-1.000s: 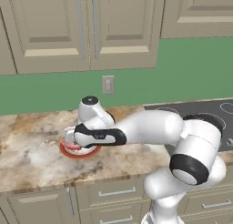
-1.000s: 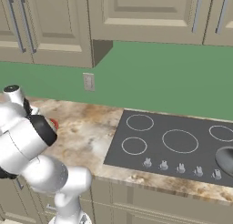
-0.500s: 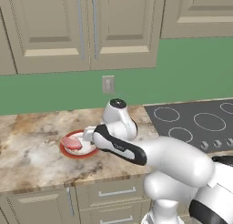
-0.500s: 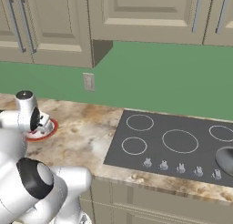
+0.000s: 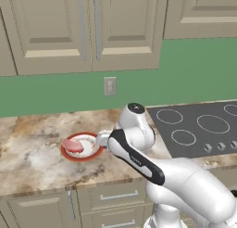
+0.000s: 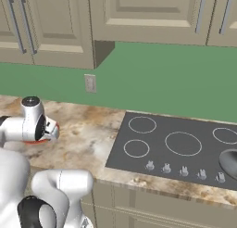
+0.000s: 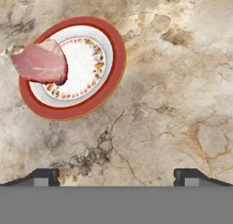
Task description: Place the steak on the plate and place the tomato on the same plate.
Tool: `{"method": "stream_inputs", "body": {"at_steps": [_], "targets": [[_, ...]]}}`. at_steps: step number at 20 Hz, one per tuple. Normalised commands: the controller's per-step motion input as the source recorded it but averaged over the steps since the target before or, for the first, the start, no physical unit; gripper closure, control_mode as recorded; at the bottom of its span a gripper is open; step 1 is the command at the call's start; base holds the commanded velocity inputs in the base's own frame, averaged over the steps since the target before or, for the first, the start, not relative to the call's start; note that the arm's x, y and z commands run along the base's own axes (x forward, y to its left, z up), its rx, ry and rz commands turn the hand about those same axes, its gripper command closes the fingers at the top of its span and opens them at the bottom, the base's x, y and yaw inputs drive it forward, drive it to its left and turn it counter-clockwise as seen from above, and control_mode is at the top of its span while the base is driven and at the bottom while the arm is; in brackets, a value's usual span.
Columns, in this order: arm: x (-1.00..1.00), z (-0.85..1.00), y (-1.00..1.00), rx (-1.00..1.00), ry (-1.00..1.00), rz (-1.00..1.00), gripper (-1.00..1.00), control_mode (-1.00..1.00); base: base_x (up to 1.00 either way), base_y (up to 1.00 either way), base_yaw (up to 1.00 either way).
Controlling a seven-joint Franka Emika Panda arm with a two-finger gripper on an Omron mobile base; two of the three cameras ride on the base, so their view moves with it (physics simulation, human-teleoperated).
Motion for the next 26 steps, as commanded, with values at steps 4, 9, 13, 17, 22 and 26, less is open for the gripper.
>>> {"method": "stream_inputs", "body": {"at_steps": [4,9,13,17,22,26], "targets": [[0.0,0.0,0.0,0.0,0.0,0.0,-1.0,1.0,-0.21,-0.19,-0.03],[0.0,0.0,0.0,0.0,0.0,0.0,-1.0,1.0,-0.23,-0.7,-0.03],[0.0,0.0,0.0,0.0,0.0,0.0,-1.0,1.0,-0.01,-0.73,0.0],[0.0,0.0,0.0,0.0,0.0,0.0,-1.0,1.0,-0.11,-0.81,0.0],[0.0,0.0,0.0,0.0,0.0,0.0,-1.0,1.0,-0.11,-0.87,-0.03],[0.0,0.0,0.0,0.0,0.0,0.0,-1.0,1.0,-0.09,-0.8,-0.05]]}}
